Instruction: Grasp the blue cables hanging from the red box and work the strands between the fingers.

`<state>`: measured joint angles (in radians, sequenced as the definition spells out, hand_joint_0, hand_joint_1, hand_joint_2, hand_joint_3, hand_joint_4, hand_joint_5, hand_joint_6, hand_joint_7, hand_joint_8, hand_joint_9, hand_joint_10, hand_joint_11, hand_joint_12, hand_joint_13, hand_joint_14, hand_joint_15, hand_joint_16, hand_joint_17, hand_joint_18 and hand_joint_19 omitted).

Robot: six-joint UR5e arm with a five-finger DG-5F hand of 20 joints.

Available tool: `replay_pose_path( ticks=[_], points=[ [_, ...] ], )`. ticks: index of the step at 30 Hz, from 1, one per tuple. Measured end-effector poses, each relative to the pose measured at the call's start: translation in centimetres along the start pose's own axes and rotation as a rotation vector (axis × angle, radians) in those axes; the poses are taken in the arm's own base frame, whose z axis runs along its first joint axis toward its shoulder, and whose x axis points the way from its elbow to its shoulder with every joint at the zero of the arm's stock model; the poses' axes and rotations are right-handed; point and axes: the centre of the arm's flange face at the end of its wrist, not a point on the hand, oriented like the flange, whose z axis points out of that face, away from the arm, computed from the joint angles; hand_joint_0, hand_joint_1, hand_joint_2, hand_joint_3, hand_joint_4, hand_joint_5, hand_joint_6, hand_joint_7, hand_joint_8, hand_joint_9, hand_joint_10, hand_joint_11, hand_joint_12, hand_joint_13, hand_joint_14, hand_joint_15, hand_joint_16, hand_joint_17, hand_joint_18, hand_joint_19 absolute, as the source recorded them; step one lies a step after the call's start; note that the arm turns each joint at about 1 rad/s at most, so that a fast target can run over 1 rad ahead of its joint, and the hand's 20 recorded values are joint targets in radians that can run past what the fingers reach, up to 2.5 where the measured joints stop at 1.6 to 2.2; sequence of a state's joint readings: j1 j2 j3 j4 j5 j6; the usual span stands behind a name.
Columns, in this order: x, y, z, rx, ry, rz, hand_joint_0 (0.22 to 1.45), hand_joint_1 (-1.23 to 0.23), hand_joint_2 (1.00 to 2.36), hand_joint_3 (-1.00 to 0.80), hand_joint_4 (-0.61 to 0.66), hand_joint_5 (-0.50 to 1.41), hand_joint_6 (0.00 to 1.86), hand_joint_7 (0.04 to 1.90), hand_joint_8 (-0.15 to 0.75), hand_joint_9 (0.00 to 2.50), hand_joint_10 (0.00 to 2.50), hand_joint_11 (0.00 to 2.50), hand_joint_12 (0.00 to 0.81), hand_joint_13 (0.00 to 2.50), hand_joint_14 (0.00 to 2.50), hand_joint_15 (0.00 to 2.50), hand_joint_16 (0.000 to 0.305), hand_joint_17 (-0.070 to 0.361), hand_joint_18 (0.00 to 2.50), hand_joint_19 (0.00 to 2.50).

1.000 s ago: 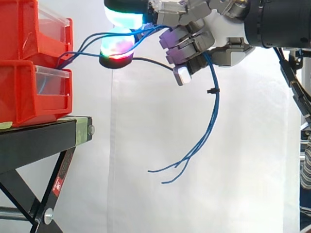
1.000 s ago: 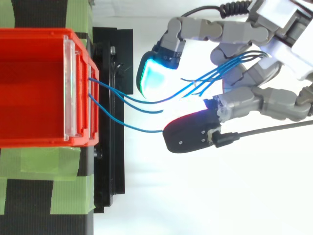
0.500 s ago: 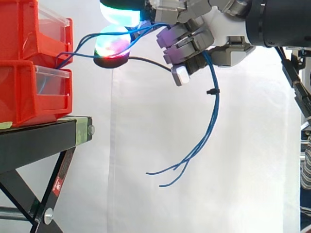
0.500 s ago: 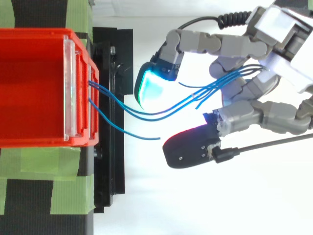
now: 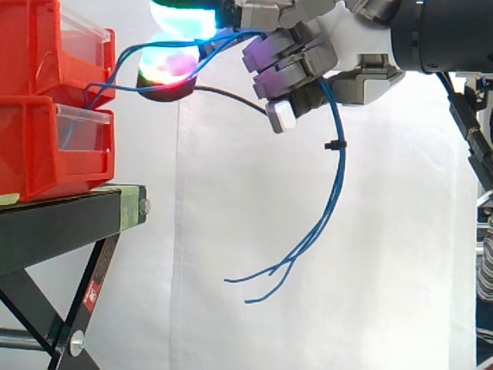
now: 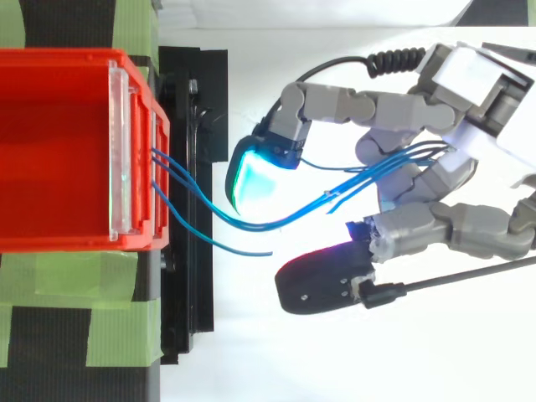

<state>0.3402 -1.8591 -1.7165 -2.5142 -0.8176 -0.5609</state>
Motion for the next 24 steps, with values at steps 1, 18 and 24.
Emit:
replay_pose_path(
  ticks=[1, 18, 24],
  points=[
    [0.04, 0.02, -0.02, 0.000, 0.001, 0.008, 0.99, -0.77, 1.01, -0.46, 0.21, 0.37, 0.04, 1.37, 0.532, 1.78, 2.50, 2.50, 0.684, 1.96, 2.50, 1.71, 0.243, 0.182, 2.50, 0.60],
    [0.18, 0.09, -0.09, -0.001, 0.002, 0.063, 0.98, -0.68, 1.35, -0.01, 0.23, 0.49, 0.00, 1.37, 0.532, 1.78, 2.50, 2.50, 0.684, 1.96, 2.50, 1.71, 0.243, 0.182, 2.50, 0.60],
    [0.17, 0.08, -0.09, -0.001, 0.002, 0.064, 0.87, -0.62, 1.59, -0.04, 0.26, 0.50, 0.01, 1.31, 0.532, 1.78, 2.50, 2.50, 0.684, 1.96, 2.50, 1.71, 0.243, 0.182, 2.50, 0.60]
  ],
)
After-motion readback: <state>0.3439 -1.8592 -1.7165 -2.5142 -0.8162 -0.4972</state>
